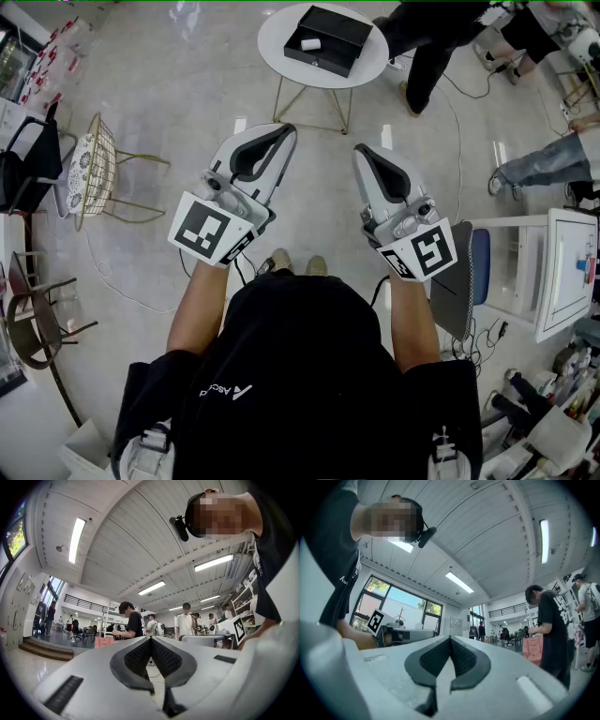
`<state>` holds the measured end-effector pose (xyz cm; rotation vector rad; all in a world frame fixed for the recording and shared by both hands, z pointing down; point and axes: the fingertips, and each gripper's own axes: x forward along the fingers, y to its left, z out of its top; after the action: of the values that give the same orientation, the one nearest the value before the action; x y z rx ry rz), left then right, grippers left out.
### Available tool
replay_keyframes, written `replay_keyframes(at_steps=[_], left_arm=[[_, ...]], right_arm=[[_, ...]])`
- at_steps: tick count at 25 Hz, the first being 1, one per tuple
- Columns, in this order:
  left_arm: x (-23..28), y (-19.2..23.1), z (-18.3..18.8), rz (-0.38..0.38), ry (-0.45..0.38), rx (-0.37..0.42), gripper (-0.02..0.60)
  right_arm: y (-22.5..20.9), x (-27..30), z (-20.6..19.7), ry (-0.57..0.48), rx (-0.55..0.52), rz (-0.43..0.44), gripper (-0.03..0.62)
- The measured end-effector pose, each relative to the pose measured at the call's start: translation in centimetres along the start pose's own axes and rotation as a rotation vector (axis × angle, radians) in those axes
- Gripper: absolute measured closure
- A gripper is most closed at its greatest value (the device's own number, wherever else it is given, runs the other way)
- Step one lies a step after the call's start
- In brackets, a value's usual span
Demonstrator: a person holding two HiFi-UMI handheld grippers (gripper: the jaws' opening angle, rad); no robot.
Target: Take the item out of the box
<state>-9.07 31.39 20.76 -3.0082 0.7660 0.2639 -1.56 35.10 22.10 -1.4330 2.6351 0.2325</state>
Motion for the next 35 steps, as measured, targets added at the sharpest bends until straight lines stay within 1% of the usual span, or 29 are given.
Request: replay_keyframes(at_steps=[4,7,12,17,21,25,28,35], left_arm=[[0.2,0.8,-0.1,-0.002,-0.002,-0.005,0.583],[-0.2,1.9,-0.3,0.000,-0.006,-0.011,0.581],[-1.1,4.8,-0.4,0.000,-0.011,-0.018,0.581],[-1.6,7.7,-0.7,-0.009,-0.014,-0.002,0.581],[-0.7,9.9,-1.4,-0.009,-0.016,0.004,0.582],[1.0,12.7,-2.2,0.009,-0.010,0.010,0.581],[3.1,15.4,-2.9,0.015,-0.003,0.016,0.581],[11.4,22.8,-4.8,0.074,0.013,0.025,0.581]], right_arm=[[0.1,0.9,-0.2,-0.002,0.004,0.010,0.592],[-0.1,1.6,-0.3,-0.007,0.007,-0.004,0.592],[-0.4,3.8,-1.0,0.006,-0.001,-0.032,0.592],[-0.4,5.7,-2.1,0.019,-0.017,-0.049,0.592],[-1.9,7.2,-3.4,0.028,-0.017,-0.057,0.592],[-4.3,9.5,-4.5,0.024,-0.021,-0.045,0.592],[-7.1,12.0,-5.5,0.024,-0.028,-0.037,0.592],[-17.3,18.2,-8.5,0.040,-0.042,0.021,0.592]])
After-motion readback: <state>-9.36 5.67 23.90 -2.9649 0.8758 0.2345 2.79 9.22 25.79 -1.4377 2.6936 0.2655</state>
